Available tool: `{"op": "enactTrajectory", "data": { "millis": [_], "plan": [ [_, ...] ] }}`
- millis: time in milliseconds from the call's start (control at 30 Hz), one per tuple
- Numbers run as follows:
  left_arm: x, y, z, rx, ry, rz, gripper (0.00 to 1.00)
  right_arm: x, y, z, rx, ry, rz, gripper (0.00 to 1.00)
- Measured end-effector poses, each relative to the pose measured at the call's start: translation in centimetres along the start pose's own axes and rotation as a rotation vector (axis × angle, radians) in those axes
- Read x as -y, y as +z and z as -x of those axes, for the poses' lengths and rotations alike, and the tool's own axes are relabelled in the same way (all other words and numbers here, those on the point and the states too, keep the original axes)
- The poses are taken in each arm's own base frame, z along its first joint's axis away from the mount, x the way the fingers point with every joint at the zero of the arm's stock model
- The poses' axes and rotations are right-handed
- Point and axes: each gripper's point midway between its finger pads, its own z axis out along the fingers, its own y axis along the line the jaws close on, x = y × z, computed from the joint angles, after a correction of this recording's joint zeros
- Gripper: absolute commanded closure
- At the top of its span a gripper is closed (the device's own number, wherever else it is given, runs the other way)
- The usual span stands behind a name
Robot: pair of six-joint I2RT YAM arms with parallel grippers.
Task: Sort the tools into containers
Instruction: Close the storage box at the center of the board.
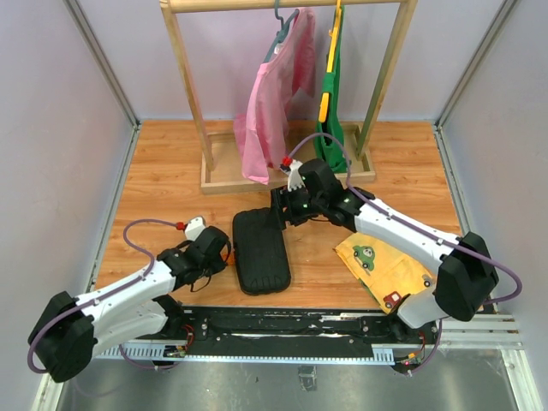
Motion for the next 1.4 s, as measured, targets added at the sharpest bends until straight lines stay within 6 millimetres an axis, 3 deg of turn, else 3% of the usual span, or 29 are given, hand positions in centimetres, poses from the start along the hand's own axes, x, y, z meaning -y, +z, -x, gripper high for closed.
{"op": "enactTrajectory", "data": {
  "millis": [400, 700, 733, 800, 867, 1133, 1400],
  "plan": [
    [1.7, -3.0, 2.7, 0.111, -0.064, -0.168, 0.58, 4.4, 2.9, -5.0, -0.158, -0.012, -0.202, 0.33],
    [0.3, -1.9, 1.1, 0.085, -0.079, -0.138, 0.39, 5.7, 4.4, -6.9, -0.231, -0.030, -0.256, 0.30],
    [0.2, -1.8, 0.9, 0.080, -0.085, -0.141, 0.35, 5.7, 4.4, -7.0, -0.232, -0.030, -0.257, 0.29],
    [0.2, -1.8, 0.6, 0.079, -0.106, -0.162, 0.11, 5.8, 4.4, -6.9, -0.231, -0.032, -0.261, 0.29],
    [0.4, -2.0, 0.6, 0.086, -0.131, -0.197, 0.01, 5.9, 4.4, -7.0, -0.233, -0.033, -0.266, 0.29],
    [2.3, -3.5, 1.7, 0.142, -0.229, -0.372, 0.01, 6.6, 5.0, -7.8, -0.257, -0.028, -0.281, 0.28],
    [2.9, -2.7, 0.1, 0.102, -0.250, -0.446, 0.01, 6.6, 5.0, -7.8, -0.258, -0.028, -0.280, 0.28]
  ]
}}
